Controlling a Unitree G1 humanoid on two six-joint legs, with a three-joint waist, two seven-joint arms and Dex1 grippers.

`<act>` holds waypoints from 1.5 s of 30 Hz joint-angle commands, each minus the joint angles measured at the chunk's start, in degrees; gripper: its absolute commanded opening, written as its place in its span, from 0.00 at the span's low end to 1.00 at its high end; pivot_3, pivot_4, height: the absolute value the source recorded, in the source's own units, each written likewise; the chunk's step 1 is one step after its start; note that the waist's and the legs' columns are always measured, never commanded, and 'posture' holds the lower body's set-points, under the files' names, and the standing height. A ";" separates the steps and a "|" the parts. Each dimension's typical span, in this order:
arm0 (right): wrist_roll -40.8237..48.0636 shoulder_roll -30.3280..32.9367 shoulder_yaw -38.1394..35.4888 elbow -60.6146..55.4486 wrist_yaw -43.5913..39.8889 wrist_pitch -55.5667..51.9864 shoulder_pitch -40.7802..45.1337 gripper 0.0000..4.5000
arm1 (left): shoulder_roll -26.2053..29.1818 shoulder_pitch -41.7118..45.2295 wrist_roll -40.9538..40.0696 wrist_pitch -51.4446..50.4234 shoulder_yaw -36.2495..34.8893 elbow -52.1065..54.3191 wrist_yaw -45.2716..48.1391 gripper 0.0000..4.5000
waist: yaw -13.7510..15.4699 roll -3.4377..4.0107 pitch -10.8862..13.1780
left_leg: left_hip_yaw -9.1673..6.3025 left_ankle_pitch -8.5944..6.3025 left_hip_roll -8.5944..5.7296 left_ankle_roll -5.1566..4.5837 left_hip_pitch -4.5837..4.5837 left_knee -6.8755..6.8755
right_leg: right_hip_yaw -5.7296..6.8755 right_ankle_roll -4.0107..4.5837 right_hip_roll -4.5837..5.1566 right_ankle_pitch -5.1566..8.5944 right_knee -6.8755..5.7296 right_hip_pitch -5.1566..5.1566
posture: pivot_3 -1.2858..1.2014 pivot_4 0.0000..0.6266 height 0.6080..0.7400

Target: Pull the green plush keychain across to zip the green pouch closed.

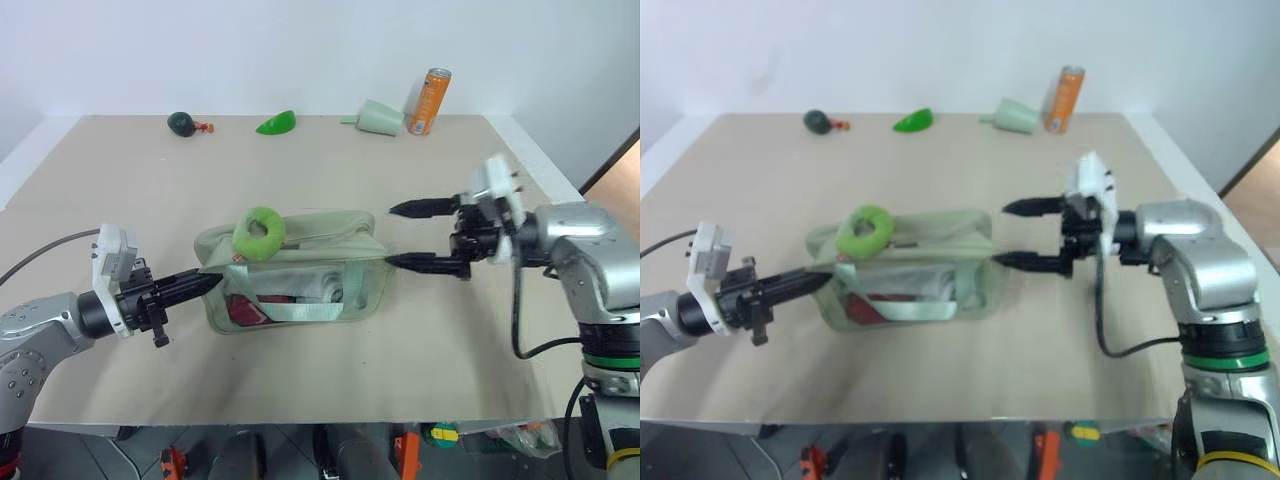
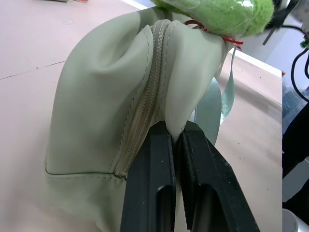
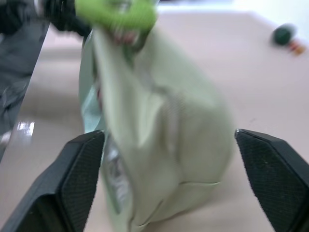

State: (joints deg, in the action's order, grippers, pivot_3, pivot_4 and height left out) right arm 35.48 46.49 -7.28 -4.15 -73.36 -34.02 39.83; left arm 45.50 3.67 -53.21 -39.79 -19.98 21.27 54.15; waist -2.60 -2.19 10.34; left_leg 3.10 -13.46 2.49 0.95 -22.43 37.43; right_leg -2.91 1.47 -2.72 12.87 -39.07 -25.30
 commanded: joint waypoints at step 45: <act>-28.41 -25.70 24.81 20.04 -1.54 58.43 22.41 0.93 | -1.26 -4.09 -1.01 2.00 -1.98 2.78 -1.52 0.00 | 0.04 -0.03 -0.03 | -0.01 -0.03 0.13 -0.04 0.00 -0.01 | 0.11 0.07 -0.01 0.04 -0.02 -0.01 | 0.52 0.24 1.00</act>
State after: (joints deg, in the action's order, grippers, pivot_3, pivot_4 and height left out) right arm 6.83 22.13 17.60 15.13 -75.16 22.73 59.61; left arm 44.32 0.32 -54.13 -37.87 -20.95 22.99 53.12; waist -2.57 -2.22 10.31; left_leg 3.09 -13.48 2.62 0.91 -22.43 37.42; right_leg -2.80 1.54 -2.73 12.91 -39.09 -25.31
